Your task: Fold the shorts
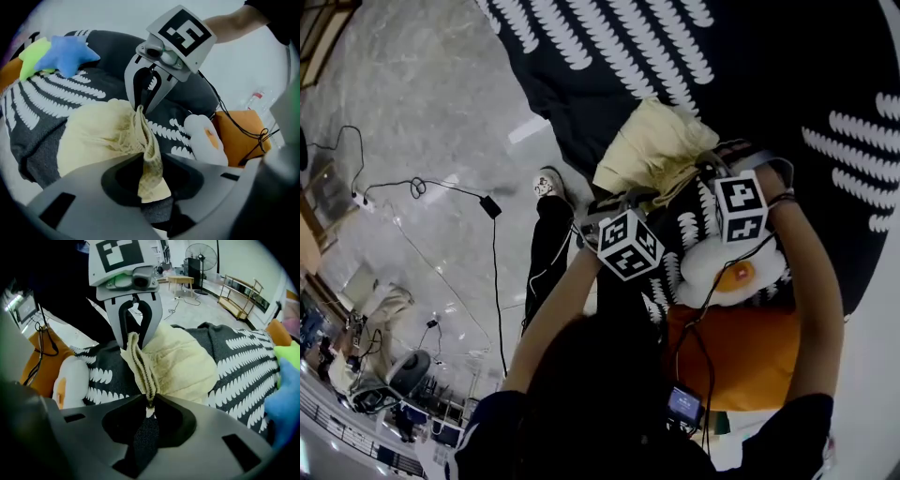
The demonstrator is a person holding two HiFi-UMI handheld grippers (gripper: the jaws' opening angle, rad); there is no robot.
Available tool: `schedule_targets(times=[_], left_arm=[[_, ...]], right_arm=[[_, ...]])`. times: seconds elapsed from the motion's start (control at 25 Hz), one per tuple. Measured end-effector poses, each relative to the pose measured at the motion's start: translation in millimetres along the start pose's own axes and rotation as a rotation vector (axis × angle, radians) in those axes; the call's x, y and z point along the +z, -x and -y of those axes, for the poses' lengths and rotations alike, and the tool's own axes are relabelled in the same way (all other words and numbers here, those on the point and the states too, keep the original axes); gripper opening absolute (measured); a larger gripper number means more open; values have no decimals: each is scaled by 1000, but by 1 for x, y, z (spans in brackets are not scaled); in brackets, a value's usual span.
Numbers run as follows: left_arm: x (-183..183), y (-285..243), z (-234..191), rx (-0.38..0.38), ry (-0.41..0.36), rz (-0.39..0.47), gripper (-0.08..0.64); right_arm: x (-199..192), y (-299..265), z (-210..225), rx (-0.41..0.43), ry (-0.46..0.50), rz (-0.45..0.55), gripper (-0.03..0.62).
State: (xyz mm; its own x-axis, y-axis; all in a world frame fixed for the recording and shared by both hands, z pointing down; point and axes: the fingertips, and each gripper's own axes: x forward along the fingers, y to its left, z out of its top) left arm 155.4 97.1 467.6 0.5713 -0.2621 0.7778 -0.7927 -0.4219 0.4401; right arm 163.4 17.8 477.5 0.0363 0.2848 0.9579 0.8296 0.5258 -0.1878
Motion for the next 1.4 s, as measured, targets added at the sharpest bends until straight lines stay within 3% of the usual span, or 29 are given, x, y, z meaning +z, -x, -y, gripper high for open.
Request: schedule_targets(times=[0.12,0.16,0.24,0.32,0.44,0.6,0.76,0.92,1.0,1.08,1.24,1.32,1.4], left_arm=[[-6,-10,12,-38,87,-16,254],[-8,-10,14,-38,122,-6,275],[-10,-7,17,-37,207,34,297],[-7,1,18,-42,325,94,318],[-12,11,14,-21,520,162,324],[-34,22,-10,75,675,212,294],[-39,52,-59,179,821,310,223],[-41,67,-108,146,1105,442,192],[-51,65,-126,131,1261,452,191],[-70,56,-138,138,1385,428,190],[-91,35,-143,87,1583,376,188],[-95,32,-140,59,1648,345,150],[-97,33,-141,46,1652,338,114]], right_arm=[[-8,-14,-12,-45,-3,-10,91],[-9,-19,-17,-40,-31,-5,113],[-10,-29,-33,-10,-97,-4,205],[-14,-34,-48,18,-154,-24,351],[-15,-36,-65,30,-288,0,414],[-6,-24,-59,-19,-444,102,380],[4,12,-11,-129,-560,231,258],[8,38,64,-234,-733,364,127],[10,41,103,-251,-840,418,101],[14,28,135,-203,-971,452,110],[26,-1,170,-15,-1210,430,126],[33,-13,172,48,-1260,369,126],[40,-30,166,87,-1267,287,124]])
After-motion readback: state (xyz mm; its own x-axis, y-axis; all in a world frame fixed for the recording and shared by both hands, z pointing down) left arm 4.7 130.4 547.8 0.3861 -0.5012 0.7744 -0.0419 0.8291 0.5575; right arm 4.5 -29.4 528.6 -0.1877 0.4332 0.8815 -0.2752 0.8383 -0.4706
